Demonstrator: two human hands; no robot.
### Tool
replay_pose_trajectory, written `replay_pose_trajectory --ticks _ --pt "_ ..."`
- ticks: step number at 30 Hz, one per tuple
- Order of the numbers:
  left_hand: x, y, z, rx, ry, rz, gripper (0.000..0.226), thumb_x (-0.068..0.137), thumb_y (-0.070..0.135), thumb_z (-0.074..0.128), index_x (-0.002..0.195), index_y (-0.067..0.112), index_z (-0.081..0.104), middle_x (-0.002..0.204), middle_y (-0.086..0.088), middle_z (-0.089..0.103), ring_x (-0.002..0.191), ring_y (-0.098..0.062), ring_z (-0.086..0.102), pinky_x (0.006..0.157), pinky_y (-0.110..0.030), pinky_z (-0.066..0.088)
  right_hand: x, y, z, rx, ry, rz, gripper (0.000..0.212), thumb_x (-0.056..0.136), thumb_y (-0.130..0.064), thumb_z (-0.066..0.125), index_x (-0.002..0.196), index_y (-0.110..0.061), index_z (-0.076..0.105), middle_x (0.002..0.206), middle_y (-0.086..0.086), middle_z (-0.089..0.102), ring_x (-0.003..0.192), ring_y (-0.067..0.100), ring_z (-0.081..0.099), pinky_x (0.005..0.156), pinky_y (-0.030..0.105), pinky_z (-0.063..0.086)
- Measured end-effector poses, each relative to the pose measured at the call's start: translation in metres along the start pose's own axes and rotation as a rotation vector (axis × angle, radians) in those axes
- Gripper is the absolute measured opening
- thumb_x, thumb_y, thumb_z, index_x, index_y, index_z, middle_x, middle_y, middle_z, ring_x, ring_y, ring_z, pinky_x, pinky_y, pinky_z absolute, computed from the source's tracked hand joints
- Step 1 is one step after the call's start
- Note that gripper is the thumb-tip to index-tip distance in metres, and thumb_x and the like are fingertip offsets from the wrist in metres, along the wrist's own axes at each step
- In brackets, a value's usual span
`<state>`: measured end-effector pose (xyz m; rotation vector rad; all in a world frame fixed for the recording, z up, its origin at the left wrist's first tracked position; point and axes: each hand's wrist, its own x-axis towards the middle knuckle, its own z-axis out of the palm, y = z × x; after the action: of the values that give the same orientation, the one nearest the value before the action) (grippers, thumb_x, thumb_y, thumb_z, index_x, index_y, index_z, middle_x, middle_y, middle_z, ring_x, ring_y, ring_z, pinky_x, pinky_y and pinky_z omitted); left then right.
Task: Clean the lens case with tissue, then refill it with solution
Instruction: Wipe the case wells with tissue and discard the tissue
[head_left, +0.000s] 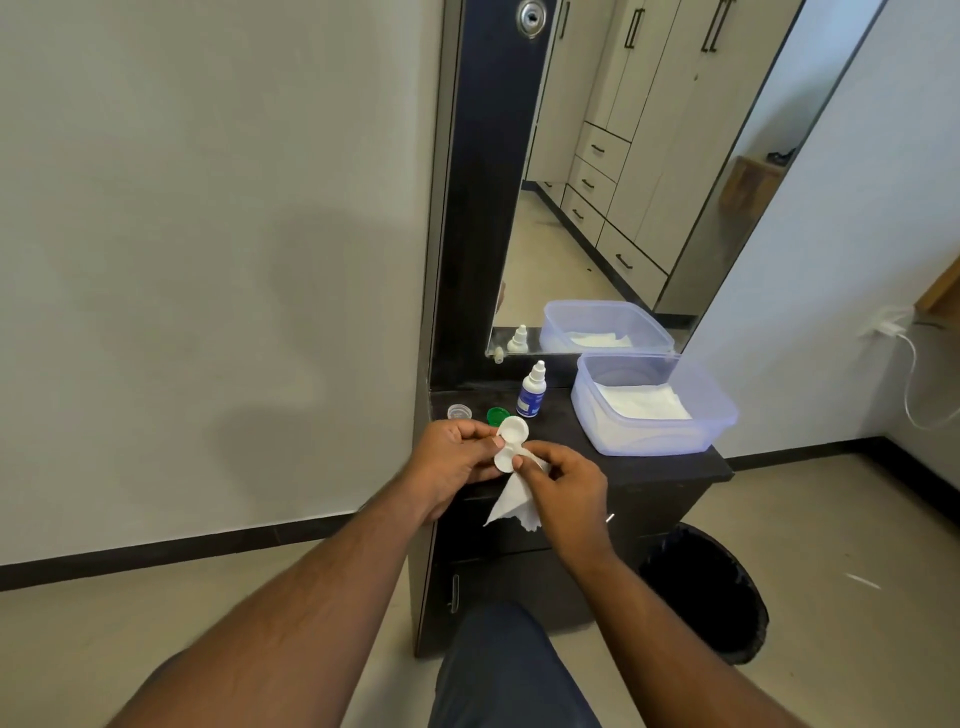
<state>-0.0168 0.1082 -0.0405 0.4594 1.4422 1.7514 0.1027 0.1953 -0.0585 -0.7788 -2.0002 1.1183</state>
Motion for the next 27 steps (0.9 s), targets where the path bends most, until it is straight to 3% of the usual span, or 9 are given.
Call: replay_pose_trajectory --ticks 5,8,13,21,27 --pt "0.002 0.001 -0.002 0.072 0.000 -0.063 0.015 0.086 0.002 0.067 0.100 -0.004 0.068 0.096 -0.017 0.074 0.086 -0.028 0.073 0.070 -0.032 0.062 0.003 -0.001 -0.007 -0.095 -0.028 -0.133 0.014 0.082 -0.012 0.073 0.096 -0.014 0.072 0.088 -0.009 0.069 0.082 -0.003 0.063 0.072 0.007 0.048" --pt "0.005 0.000 -0.002 0.169 0.003 -0.077 0.008 0.083 0.001 0.068 0.090 -0.003 0.068 0.093 -0.019 0.073 0.083 -0.028 0.074 0.076 -0.039 0.061 0.006 0.001 -0.008 -0.311 -0.078 -0.237 0.016 0.083 -0.014 0.072 0.098 -0.009 0.073 0.093 0.002 0.070 0.083 0.007 0.063 0.076 0.016 0.050" --pt "0.003 0.002 -0.002 0.195 0.013 -0.094 0.005 0.082 -0.004 0.065 0.078 -0.002 0.064 0.091 -0.021 0.072 0.082 -0.029 0.074 0.080 -0.042 0.060 0.007 -0.002 -0.002 -0.478 -0.115 -0.334 0.019 0.084 -0.014 0.070 0.101 -0.008 0.073 0.098 0.003 0.064 0.080 0.004 0.052 0.069 0.002 0.034" --pt "0.002 0.003 -0.006 0.242 -0.015 -0.052 0.012 0.079 -0.008 0.066 0.070 -0.001 0.063 0.085 -0.020 0.071 0.079 -0.029 0.074 0.071 -0.036 0.061 0.011 0.001 -0.001 -0.426 -0.152 -0.276 0.023 0.085 -0.016 0.069 0.105 -0.006 0.071 0.097 0.003 0.058 0.083 0.007 0.053 0.070 0.006 0.037" --pt "0.001 0.000 -0.005 0.269 0.016 -0.017 0.004 0.078 -0.010 0.066 0.076 -0.007 0.063 0.086 -0.024 0.069 0.077 -0.028 0.073 0.065 -0.032 0.061 0.011 -0.001 0.000 -0.481 -0.209 -0.283 0.022 0.090 -0.016 0.061 0.108 -0.005 0.067 0.102 0.005 0.059 0.085 0.005 0.049 0.070 0.005 0.034"
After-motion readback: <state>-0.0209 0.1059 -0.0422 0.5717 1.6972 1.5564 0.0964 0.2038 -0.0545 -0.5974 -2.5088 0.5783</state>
